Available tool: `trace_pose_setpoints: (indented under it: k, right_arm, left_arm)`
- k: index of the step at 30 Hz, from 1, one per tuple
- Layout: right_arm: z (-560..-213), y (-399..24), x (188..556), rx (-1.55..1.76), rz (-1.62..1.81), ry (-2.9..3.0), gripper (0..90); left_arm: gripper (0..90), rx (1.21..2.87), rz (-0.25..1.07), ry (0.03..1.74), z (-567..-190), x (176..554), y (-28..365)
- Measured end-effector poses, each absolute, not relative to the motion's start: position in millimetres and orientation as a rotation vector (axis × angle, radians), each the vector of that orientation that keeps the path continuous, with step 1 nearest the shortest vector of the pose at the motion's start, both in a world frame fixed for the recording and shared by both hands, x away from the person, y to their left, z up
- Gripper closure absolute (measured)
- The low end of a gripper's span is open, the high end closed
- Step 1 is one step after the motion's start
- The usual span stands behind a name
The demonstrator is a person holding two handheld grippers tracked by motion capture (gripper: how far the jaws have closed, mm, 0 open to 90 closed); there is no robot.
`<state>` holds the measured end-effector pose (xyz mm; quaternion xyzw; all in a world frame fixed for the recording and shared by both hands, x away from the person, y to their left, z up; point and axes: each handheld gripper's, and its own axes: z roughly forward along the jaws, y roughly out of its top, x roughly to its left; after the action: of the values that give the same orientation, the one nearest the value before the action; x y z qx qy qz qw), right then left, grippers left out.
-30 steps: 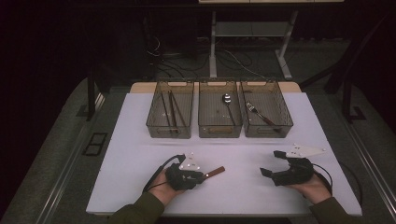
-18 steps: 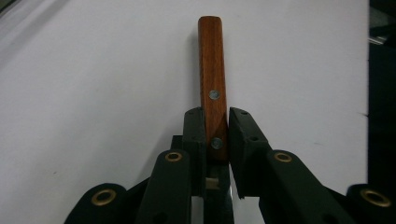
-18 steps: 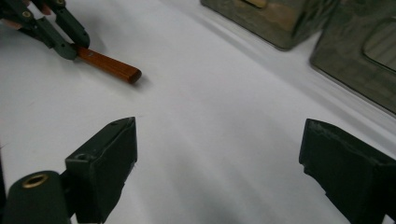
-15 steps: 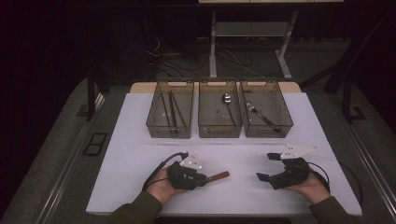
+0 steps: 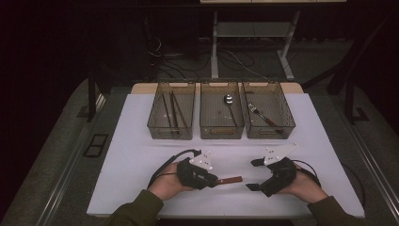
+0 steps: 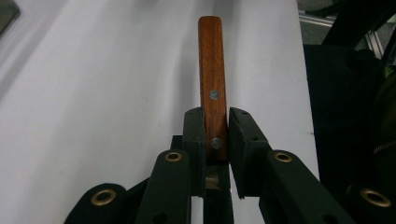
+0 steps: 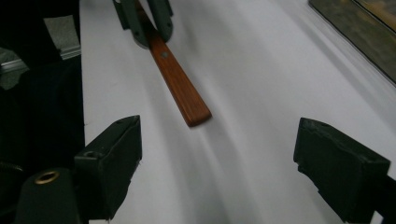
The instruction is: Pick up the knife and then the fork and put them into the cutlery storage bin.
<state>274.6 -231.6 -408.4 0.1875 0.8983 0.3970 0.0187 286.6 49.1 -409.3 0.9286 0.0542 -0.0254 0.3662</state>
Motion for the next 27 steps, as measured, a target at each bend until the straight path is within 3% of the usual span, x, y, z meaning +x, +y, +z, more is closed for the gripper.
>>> trace_pose_setpoints:
  k: [4,6,10,21,27]
  right_arm:
    - [-405,-219,279,0.52,1.18,2.822,15.9]
    - [-404,-214,283,0.451,1.128,2.843,21.6]
    - [-404,-201,285,0.376,1.112,2.89,24.7]
    - [-414,-179,288,0.251,1.052,3.035,52.5]
    - [-417,-175,286,0.218,1.039,3.06,60.6]
  left_arm:
    - [77.0,2.395,-0.065,0.08,-404,291,39]
    - [77.0,2.403,-0.069,0.055,-402,293,34]
    - [77.0,2.411,-0.072,0.021,-399,294,25]
    - [77.0,2.418,-0.065,-0.061,-397,288,18]
    - [77.0,2.423,-0.072,-0.085,-398,285,16]
